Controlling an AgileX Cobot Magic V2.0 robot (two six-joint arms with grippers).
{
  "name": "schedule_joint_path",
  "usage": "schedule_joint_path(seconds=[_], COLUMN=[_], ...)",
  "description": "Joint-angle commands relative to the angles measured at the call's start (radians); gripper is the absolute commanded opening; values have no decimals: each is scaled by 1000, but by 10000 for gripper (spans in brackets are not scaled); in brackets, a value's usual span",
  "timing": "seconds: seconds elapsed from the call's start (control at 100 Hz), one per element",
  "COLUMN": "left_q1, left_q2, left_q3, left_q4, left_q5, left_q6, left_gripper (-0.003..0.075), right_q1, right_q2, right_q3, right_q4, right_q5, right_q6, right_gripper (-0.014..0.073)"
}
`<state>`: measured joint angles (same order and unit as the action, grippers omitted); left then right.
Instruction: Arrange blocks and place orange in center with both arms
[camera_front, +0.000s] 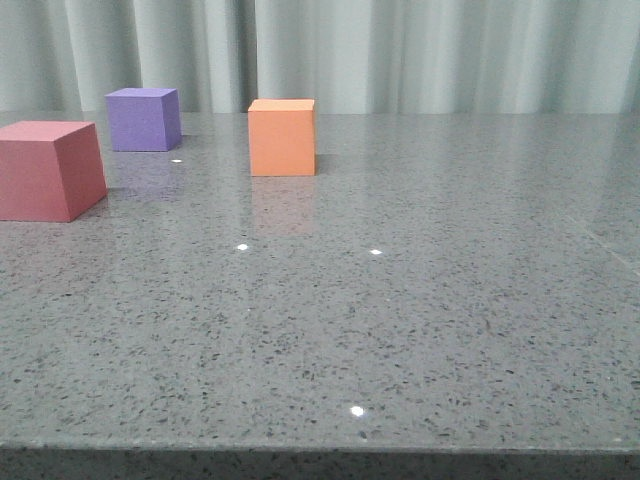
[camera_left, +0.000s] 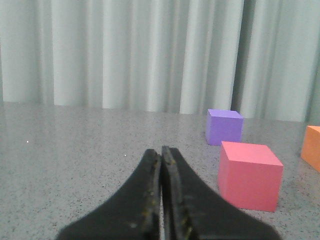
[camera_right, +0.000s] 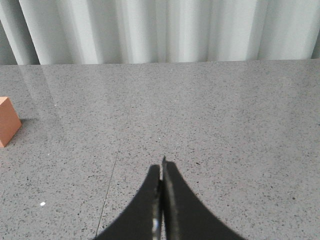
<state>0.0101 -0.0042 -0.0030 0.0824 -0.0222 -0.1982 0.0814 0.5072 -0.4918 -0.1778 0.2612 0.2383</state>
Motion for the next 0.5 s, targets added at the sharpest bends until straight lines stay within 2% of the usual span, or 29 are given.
schedule_joint_path(seconds=[0.0, 0.24, 0.49], left_q1=[-2, -2, -2], left_q2=[-16, 171, 470], left_q3=[-70, -374, -766], left_q4=[-40, -49, -40], left_q5=[3, 262, 696], left_q6=[0, 0, 0], left_gripper=[-20, -20, -20], right_q1=[-9, -9, -9], right_q2=[10, 10, 10], right_q3=[-26, -26, -26], right_q4=[-14, -14, -14], right_q5=[-71, -71, -71], right_q6=[-6, -6, -6], right_gripper=[-67, -67, -67])
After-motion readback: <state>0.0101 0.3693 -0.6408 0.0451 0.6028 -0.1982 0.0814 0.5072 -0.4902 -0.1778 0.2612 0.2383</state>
